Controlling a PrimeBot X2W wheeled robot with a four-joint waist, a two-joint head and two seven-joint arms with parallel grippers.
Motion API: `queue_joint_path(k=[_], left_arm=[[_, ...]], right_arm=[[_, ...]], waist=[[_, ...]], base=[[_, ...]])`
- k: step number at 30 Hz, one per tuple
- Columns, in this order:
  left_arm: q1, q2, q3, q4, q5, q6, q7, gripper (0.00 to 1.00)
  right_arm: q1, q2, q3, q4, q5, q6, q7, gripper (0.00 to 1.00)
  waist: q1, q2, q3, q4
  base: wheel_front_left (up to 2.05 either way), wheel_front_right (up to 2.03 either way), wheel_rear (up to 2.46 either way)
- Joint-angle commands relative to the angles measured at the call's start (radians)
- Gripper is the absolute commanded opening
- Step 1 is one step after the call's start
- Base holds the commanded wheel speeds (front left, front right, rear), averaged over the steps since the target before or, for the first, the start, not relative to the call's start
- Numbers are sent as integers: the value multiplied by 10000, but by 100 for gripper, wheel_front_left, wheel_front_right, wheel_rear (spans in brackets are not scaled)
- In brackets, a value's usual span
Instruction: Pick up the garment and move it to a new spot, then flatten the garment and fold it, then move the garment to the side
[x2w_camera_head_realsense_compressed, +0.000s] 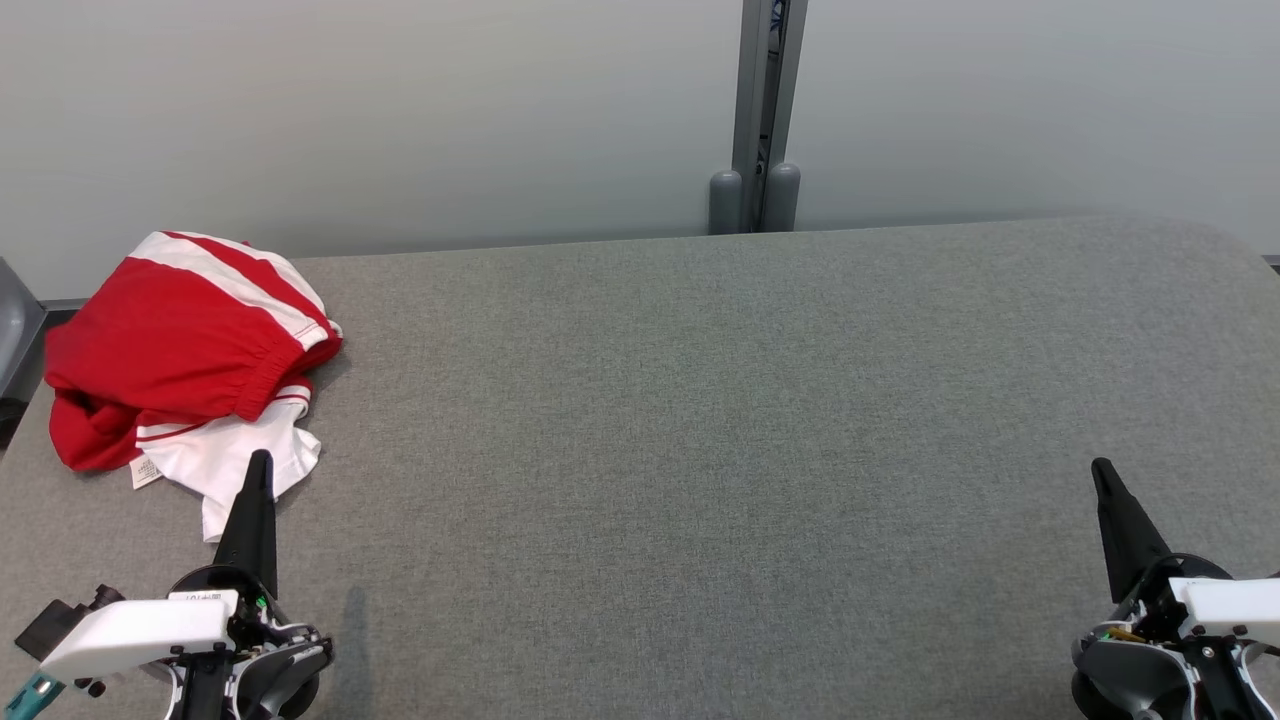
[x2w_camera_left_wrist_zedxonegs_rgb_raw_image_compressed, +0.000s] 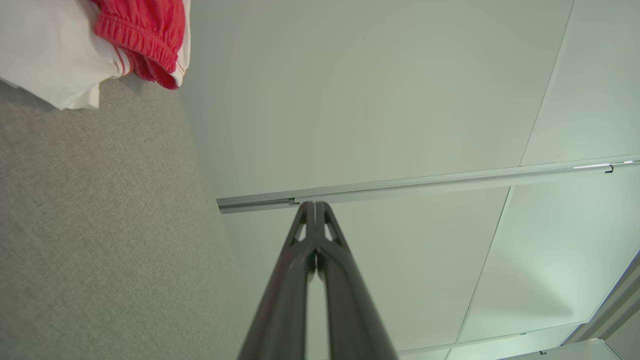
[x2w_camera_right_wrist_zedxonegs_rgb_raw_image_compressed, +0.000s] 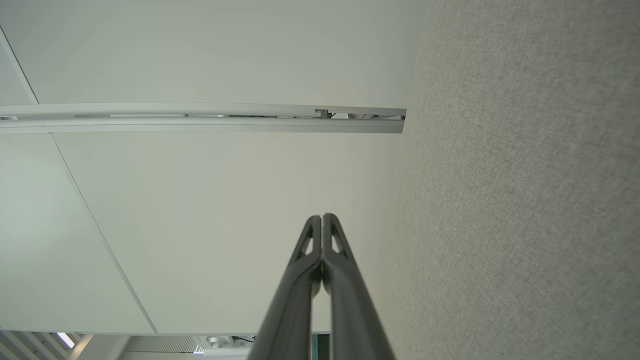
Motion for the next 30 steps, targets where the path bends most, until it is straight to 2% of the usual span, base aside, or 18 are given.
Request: queue_joint_path(k=[1,30], left_arm=[[-123,26,23,-27,-4,-46,25,0],[-123,26,23,-27,-4,-46,24,0]], right_arm=[[-90,-90,-14,-29,26,8,22,0],[-90,-91,-14,-29,25,8,22,0]], waist=[[0,-1,0,0],[0,-1,0,0]], base=[[0,0,0],[0,0,0]])
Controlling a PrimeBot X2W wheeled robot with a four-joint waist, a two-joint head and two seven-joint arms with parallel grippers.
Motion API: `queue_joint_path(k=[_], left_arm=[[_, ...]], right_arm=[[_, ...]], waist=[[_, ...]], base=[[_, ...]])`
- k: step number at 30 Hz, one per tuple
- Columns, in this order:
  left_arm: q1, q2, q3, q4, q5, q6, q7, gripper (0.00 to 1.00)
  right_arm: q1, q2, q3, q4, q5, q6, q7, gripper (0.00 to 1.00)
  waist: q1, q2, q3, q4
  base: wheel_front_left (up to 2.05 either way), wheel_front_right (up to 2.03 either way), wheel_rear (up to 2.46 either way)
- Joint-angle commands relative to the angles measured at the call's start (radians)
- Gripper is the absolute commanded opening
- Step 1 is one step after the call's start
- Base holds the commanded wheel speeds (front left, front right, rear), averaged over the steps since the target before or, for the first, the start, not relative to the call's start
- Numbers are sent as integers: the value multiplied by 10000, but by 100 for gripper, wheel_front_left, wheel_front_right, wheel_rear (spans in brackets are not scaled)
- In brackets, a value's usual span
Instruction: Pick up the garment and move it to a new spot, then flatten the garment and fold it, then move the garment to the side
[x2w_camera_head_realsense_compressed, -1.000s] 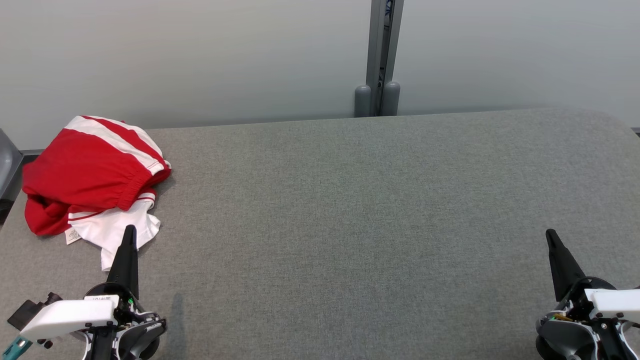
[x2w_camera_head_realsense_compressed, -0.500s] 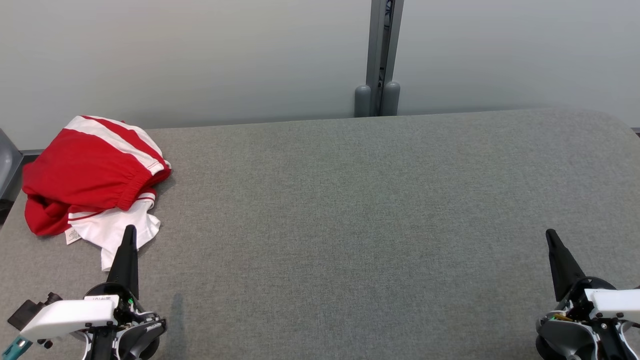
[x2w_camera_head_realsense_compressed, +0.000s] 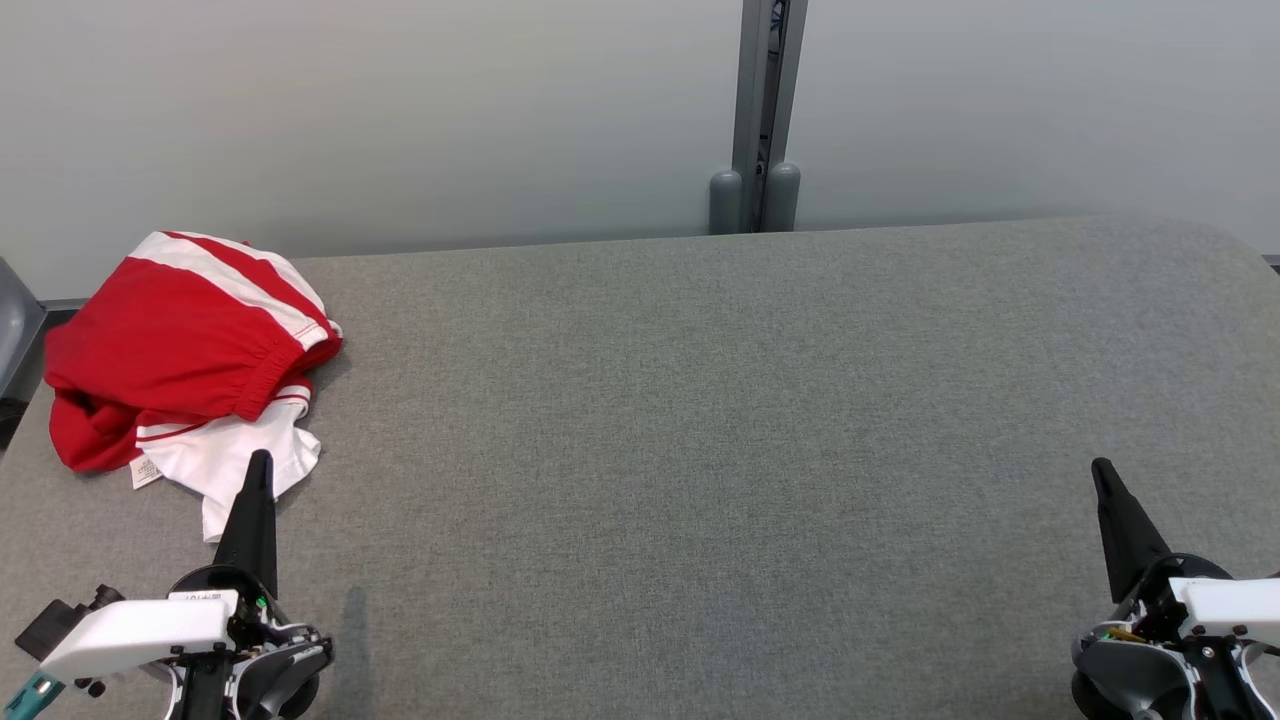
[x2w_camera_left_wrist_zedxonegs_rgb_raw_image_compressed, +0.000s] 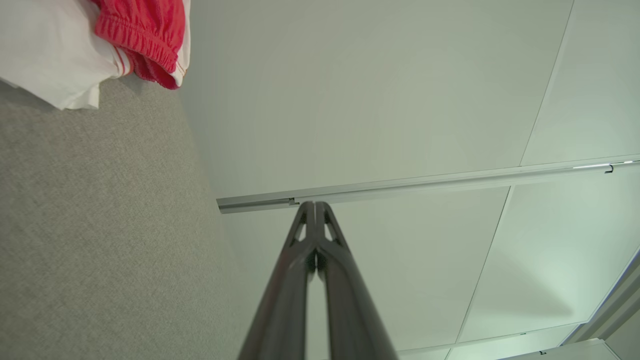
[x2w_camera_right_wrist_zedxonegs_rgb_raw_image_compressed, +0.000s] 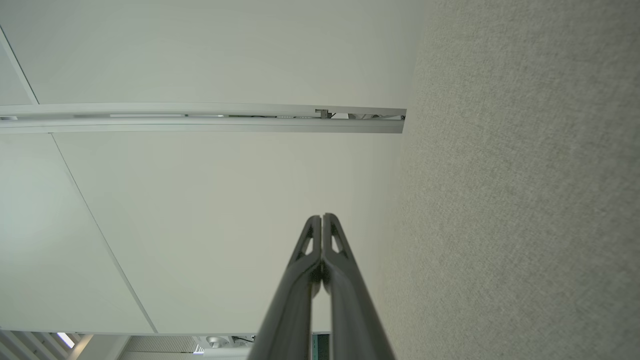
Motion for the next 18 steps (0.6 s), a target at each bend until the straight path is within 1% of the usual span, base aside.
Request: queue_joint_path(k=[1,14,15,18], left_arm=[[-123,26,23,-27,-4,-46,24,0],[-123,26,23,-27,-4,-46,24,0],[0,0,-1,3,1,0,-2,100],[262,-88,-39,255,4,13,-12,100]], right_arm=[[-90,-91,-14,-29,25,8,22,0],[-90,-89,-14,-30,25,8,22,0],[0,0,2,4,0,0,-2,100],[228,111,34,253,-1,-11,-12,100]], waist=[[-1,0,0,0],[-1,0,0,0],[-1,0,0,0],[0,0,0,0]], base=[[0,0,0],[0,0,0],[0,0,0],[0,0,0]])
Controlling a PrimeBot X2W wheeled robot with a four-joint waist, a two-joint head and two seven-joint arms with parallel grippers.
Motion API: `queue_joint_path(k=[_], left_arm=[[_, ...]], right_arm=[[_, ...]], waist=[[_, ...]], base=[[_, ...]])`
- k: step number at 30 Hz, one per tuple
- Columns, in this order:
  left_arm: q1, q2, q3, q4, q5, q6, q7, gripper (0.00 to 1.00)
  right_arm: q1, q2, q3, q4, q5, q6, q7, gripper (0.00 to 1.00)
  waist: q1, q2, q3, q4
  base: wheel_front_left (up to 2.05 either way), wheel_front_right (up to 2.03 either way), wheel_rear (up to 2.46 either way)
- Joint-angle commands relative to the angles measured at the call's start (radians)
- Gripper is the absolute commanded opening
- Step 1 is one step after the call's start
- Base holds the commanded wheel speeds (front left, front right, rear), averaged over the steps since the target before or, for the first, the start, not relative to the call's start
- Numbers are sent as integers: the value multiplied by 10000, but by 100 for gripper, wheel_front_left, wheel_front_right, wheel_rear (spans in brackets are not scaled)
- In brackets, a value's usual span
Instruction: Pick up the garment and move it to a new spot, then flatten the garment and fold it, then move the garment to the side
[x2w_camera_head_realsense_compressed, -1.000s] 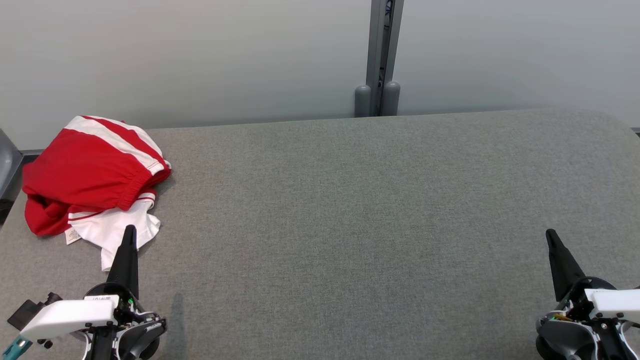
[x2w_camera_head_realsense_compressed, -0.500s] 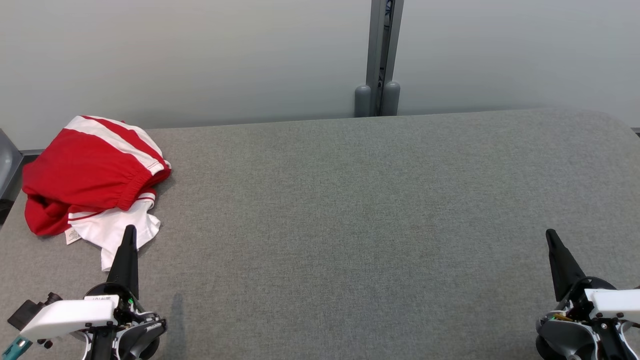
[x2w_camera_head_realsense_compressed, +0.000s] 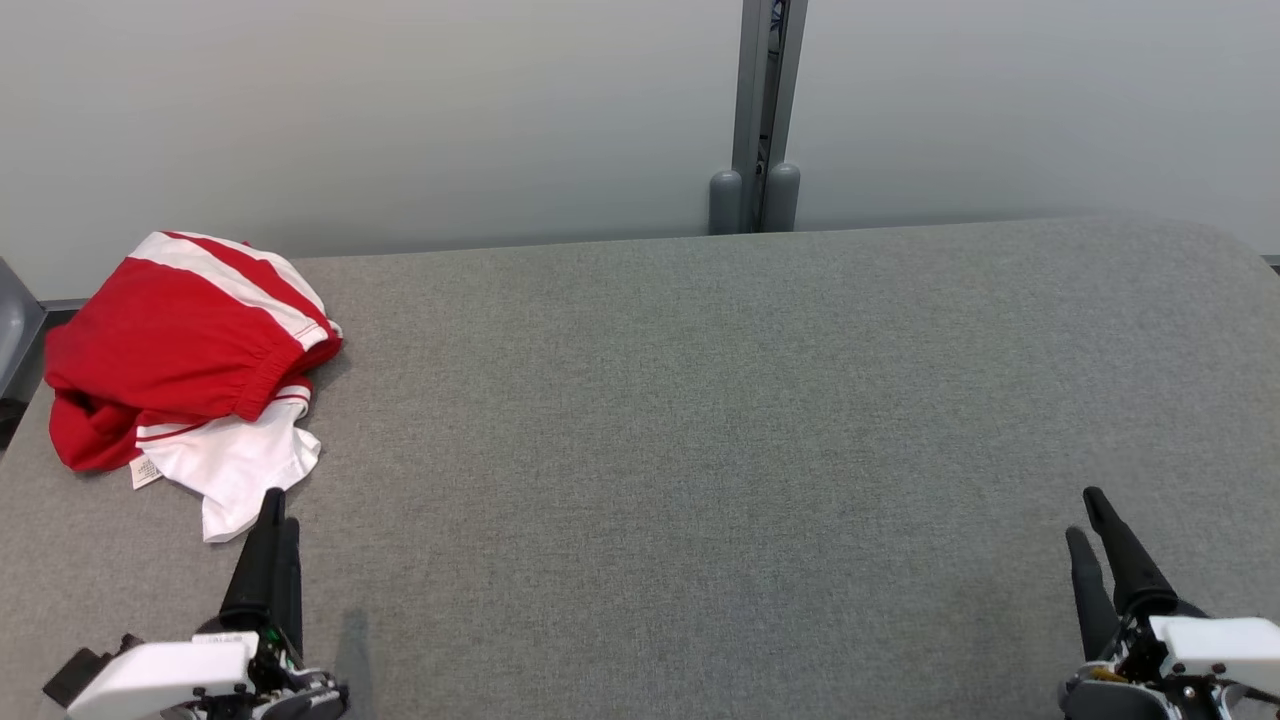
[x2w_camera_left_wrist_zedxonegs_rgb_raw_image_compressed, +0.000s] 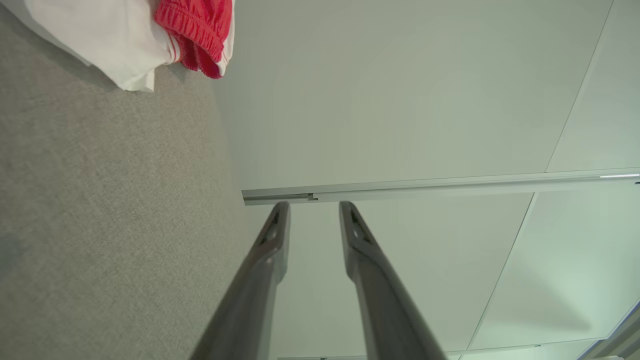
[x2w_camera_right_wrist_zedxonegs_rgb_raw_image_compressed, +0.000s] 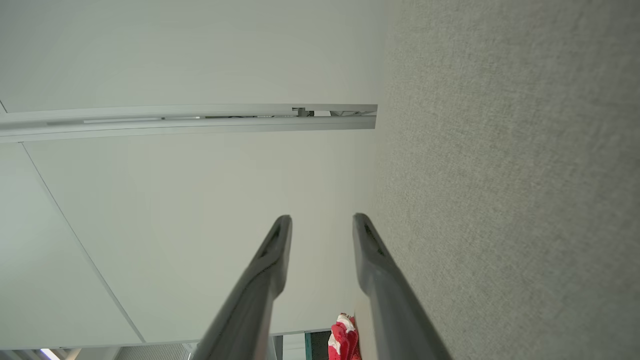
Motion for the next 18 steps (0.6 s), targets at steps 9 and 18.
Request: queue_joint_path(k=[9,18], left_arm=[[248,-30,-363,-7,296,-2,-407,100],[291,-6,-552,-362,1443,201,-829,100]], right_arm=[[190,32,331,83,-180,3,-408,100],[206,2,369,-37,-1090,6,-832,100]], waist=[[0,0,-26,-1],[0,0,-45,-4]], base=[[0,0,0],[0,0,0]])
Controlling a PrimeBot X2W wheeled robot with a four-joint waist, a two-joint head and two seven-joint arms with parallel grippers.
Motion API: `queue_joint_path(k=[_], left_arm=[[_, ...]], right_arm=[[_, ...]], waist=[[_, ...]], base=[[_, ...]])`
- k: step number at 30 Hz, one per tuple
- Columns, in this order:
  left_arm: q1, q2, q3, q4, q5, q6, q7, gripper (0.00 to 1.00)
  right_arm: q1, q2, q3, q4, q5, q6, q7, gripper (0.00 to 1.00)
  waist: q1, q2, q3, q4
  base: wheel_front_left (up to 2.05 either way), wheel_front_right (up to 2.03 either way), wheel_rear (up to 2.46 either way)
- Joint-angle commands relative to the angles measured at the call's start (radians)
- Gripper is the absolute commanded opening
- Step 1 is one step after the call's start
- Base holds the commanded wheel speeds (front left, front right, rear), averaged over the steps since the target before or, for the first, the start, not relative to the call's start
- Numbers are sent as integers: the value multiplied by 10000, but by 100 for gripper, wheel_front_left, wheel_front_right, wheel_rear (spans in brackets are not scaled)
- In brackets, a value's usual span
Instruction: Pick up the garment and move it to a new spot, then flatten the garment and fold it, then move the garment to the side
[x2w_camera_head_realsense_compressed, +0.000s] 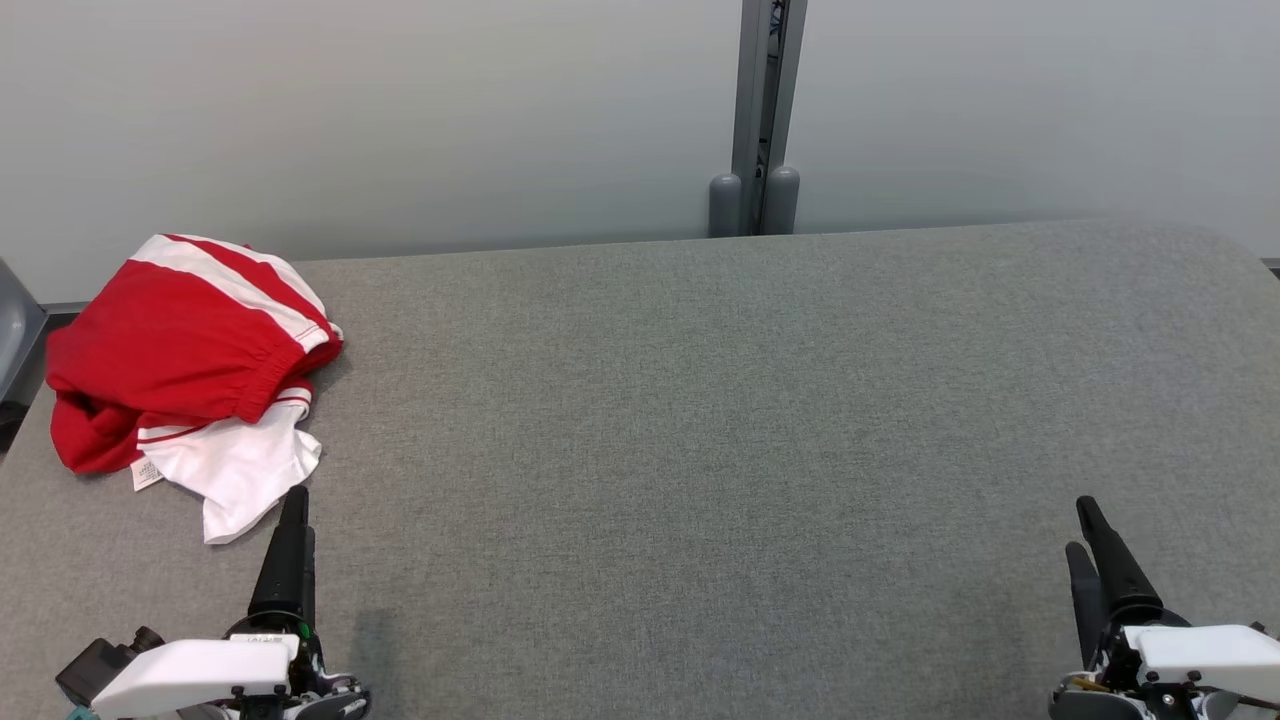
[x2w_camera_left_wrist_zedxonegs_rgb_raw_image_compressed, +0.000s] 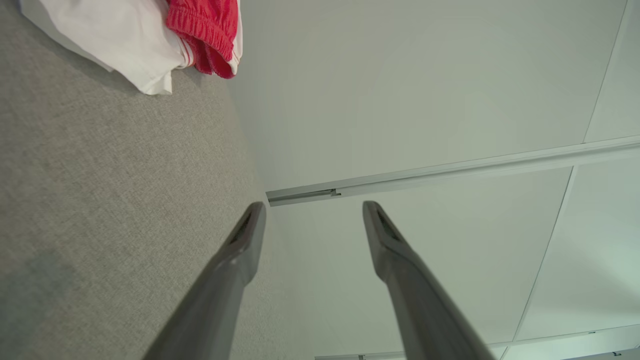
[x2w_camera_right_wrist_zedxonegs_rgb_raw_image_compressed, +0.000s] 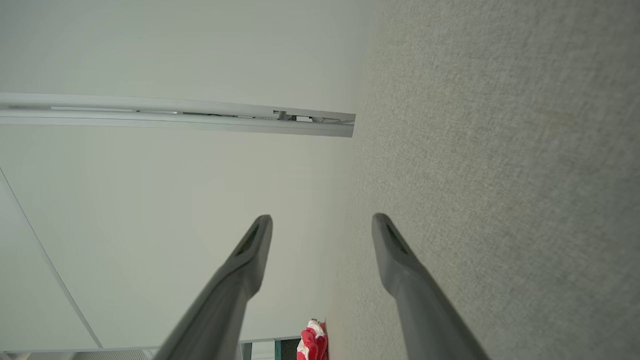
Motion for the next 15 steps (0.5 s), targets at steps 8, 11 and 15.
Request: queue_joint_path(k=[8,11,15], left_arm=[[-94,127,-343,-795,1835,369,-424,100],[-84,130,-407,-904,2222,449,-507,100],[-69,139,-557,-1066,3110,589,-660,100]], right_arm=[[-92,-135,-27,-688,-1824,26,-458,100],[-73,-140,-6,-820,-2296,26,-538,100],[-28,-150,94,-1095,-3386,28,-691,100]], waist=[[-1,0,-9,-7],[-1,0,-9,-8],[-1,0,-8,-9]], base=[[0,0,0],[0,0,0],[0,0,0]])
